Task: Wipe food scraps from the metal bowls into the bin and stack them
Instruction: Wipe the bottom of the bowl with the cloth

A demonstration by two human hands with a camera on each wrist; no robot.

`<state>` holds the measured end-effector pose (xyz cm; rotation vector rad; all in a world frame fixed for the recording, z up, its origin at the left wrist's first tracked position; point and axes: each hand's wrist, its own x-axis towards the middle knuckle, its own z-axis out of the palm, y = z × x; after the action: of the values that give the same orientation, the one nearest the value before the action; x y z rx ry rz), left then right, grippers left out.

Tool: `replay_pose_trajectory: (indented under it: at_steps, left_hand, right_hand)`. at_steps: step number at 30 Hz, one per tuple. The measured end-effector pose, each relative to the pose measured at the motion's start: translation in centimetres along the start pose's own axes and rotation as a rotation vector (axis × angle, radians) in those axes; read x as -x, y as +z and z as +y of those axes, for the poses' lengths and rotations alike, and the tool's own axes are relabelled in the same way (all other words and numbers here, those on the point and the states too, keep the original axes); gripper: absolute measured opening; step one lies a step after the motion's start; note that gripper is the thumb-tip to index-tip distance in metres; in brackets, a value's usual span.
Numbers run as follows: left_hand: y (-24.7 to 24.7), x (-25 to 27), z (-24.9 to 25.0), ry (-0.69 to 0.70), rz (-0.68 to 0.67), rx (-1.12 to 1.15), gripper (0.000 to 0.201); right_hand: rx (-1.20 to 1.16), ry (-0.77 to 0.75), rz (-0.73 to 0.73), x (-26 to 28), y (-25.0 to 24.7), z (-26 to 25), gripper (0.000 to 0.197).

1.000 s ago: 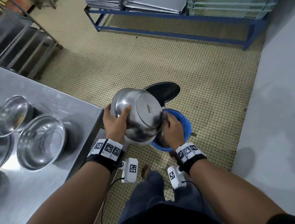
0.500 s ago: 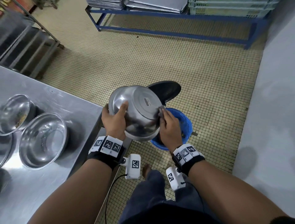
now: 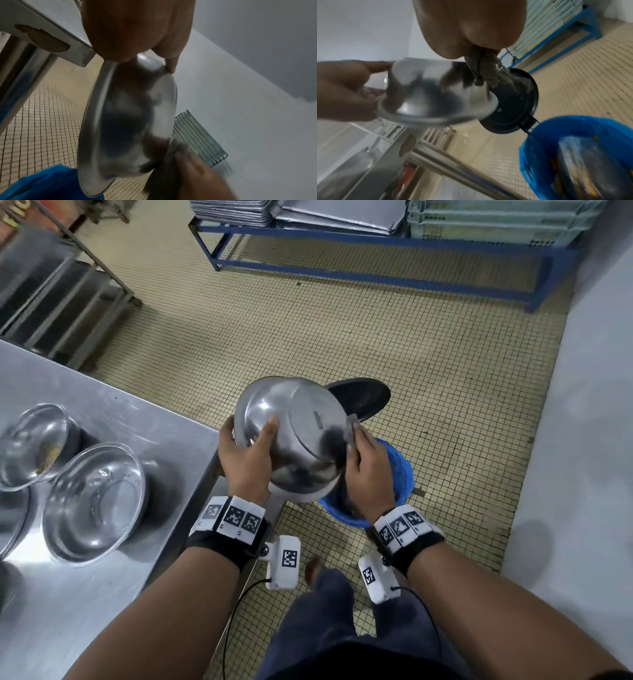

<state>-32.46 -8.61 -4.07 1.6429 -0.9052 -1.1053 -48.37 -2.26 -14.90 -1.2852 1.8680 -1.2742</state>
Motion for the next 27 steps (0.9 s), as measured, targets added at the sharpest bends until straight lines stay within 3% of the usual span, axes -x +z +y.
replay_pose_trajectory:
  at_steps: [5, 7, 10, 14, 15, 18, 19, 22, 23, 27]
  left_hand:
    - [0.3, 1.2, -0.3, 0.070, -0.140, -0.119, 0.083]
    - [0.3, 1.5, -0.3, 0.087, -0.174, -0.134, 0.079]
    - [0.0, 1.6, -0.1, 0.089, -0.192, -0.148, 0.081]
    - [-0.5, 1.2, 0.1, 0.094, -0.191, -0.135, 0.076]
    - [-0.7, 1.2, 0.2, 0.102, -0.201, -0.148, 0.077]
    - [-1.1, 1.5, -0.2, 0.094, -0.248, -0.181, 0.080]
    - [-1.1, 1.6, -0.2, 0.091, -0.256, -0.188, 0.081]
    - [-1.1, 1.7, -0.1, 0.103, -0.280, -0.220, 0.080]
    - [-1.1, 1.7, 0.0, 0.102, -0.291, -0.231, 0.077]
    - [-1.2, 1.5, 0.2, 0.106, -0.306, -0.261, 0.077]
  right_hand:
    - [0.030, -0.330, -0.131, -4.0, -0.3, -5.2, 0.046]
    - [0.041, -0.341, -0.158, -5.3, -0.3, -5.3, 0.044]
    - [0.006, -0.224, -0.167, -6.1, -0.9, -5.1, 0.045]
    - [0.085, -0.456, -0.202, -4.2, -0.2, -5.3, 0.047]
    - [0.081, -0.460, -0.210, -4.1, -0.1, -4.9, 0.046]
    - [0.027, -0.215, -0.147, -5.5, -0.3, -4.5, 0.041]
    - [0.042, -0.204, -0.147, -5.9, -0.6, -4.9, 0.040]
    - [0.158, -0.393, -0.258, -6.0, -0.6, -5.7, 0.048]
    - [0.159, -0.394, -0.281, -6.1, -0.6, -5.6, 0.050]
    - [0.004, -0.159, -0.215, -6.8, -1.4, -5.2, 0.045]
